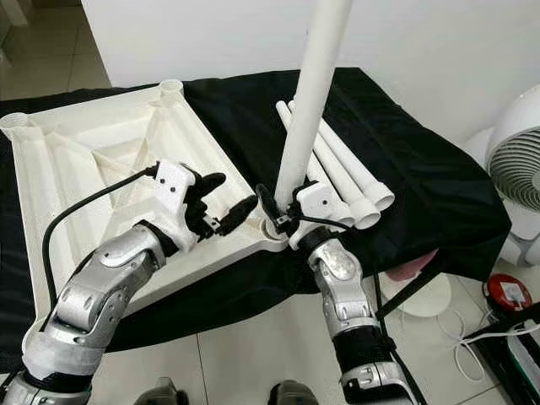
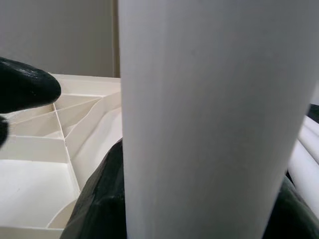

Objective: Building children table

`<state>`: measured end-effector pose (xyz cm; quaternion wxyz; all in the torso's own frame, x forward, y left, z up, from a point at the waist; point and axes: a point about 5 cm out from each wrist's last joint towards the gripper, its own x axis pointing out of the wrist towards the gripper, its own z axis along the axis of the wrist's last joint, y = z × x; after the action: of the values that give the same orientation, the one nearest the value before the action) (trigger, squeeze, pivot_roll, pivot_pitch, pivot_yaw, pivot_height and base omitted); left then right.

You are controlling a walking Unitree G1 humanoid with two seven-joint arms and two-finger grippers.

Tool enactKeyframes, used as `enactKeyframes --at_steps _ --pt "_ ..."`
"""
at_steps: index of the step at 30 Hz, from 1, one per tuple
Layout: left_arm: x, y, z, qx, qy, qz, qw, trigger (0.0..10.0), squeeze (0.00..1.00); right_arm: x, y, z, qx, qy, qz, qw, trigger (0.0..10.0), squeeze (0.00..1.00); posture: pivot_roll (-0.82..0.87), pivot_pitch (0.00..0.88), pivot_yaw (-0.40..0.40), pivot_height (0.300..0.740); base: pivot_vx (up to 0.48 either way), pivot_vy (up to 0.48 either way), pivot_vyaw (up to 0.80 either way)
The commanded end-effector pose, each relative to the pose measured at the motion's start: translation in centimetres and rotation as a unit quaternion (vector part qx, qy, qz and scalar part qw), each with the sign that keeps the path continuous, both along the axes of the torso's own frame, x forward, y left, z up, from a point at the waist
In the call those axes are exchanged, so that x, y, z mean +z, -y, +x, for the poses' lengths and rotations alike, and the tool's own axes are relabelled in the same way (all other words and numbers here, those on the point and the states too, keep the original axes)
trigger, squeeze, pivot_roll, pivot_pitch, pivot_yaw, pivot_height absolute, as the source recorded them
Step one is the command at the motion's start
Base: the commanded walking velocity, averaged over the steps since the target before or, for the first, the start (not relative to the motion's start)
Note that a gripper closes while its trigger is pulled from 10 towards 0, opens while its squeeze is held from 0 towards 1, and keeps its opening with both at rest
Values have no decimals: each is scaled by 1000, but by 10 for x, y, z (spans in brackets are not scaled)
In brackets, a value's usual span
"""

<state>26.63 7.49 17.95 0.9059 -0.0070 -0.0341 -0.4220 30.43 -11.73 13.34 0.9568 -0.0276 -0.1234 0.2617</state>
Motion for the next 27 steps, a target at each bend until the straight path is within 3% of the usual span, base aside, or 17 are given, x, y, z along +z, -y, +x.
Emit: enactKeyframes --at_steps 1,11,27 --pt "1 5 -6 -49 1 4 999 10000 0 -27 3 -4 -1 -61 -20 998 10000 0 12 33 -15 740 0 0 0" --pt "0 7 -8 -51 0 5 999 10000 0 -26 -3 -3 15 -54 -23 998 10000 0 18 33 -22 740 0 0 0" --pt "1 7 -9 -50 -1 3 999 10000 0 -33 -8 -20 66 -22 -67 995 10000 0 11 34 -24 740 0 0 0"
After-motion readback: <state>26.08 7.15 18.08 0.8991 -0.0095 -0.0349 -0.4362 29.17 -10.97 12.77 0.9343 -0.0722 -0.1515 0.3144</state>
